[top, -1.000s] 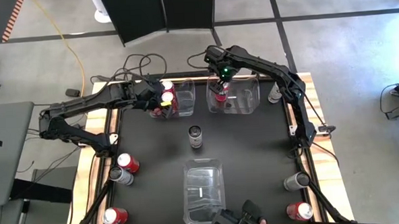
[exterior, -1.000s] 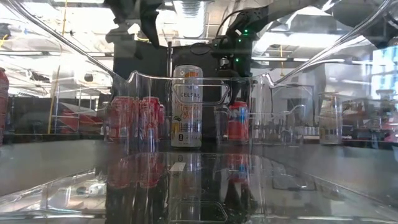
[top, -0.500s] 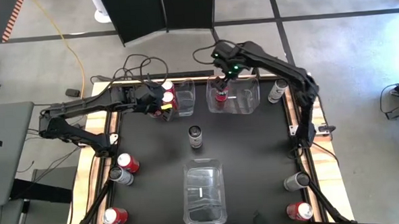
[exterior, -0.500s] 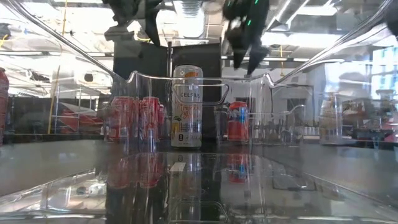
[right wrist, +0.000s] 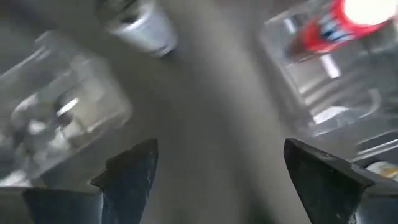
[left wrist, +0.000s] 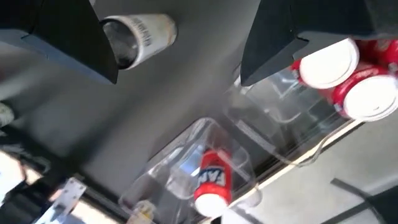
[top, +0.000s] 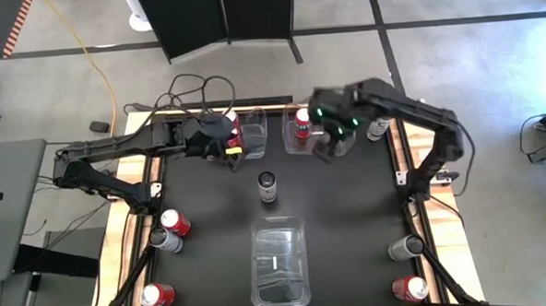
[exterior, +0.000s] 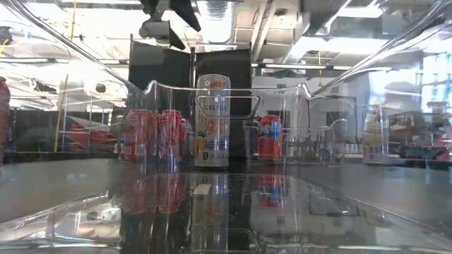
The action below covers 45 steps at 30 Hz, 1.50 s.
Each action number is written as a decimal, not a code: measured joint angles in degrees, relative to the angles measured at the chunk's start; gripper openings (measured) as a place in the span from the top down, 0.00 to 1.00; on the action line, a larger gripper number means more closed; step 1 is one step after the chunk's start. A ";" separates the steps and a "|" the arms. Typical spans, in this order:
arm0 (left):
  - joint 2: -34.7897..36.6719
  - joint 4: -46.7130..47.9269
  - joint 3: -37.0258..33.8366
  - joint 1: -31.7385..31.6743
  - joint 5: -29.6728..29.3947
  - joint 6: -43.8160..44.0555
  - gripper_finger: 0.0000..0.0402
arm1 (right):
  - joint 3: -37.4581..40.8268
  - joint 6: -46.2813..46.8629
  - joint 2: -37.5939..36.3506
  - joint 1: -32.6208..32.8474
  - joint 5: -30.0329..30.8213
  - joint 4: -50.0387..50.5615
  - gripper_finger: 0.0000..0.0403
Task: Sort soda cans
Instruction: Put the orange soda can into the right transparent bin
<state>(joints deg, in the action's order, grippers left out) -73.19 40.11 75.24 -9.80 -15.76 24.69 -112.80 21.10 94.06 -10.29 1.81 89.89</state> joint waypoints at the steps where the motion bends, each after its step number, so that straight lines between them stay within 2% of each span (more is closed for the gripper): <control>1: 0.00 -0.82 0.00 0.04 0.08 0.02 0.16 | 0.15 1.44 -0.77 2.27 -0.19 0.29 0.10; 8: 0.00 -2.32 0.00 -0.01 0.06 0.00 0.16 | 3.48 14.33 -5.85 15.04 -1.34 -0.07 0.13; 17: 0.00 -5.39 0.00 -0.03 0.09 -3.59 0.16 | 14.18 34.62 -9.46 32.37 -18.11 0.14 0.17; 22: 0.00 -7.70 0.00 -0.03 0.10 -5.57 0.16 | 19.40 45.49 -9.44 41.84 -22.35 -1.38 0.17; 27: 0.00 -11.09 0.00 -0.03 -0.02 -7.63 0.16 | 23.90 54.83 -9.24 48.42 -24.30 -7.76 0.17; 33: 0.00 -13.56 0.00 -0.03 -1.51 -9.27 0.16 | 26.13 56.96 -6.02 54.95 -26.02 -12.21 0.18; 40: -0.03 -14.20 -0.59 -0.03 -1.52 -10.19 0.16 | 26.15 55.12 0.62 59.34 -31.45 -12.25 0.18; 45: -0.04 -14.01 -2.69 -0.03 -1.43 -9.99 0.16 | 26.15 56.20 3.37 61.75 -31.74 -12.07 0.18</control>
<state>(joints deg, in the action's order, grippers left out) -73.23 26.10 72.55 -9.82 -17.19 14.70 -86.65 77.30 97.44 51.46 -29.93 77.82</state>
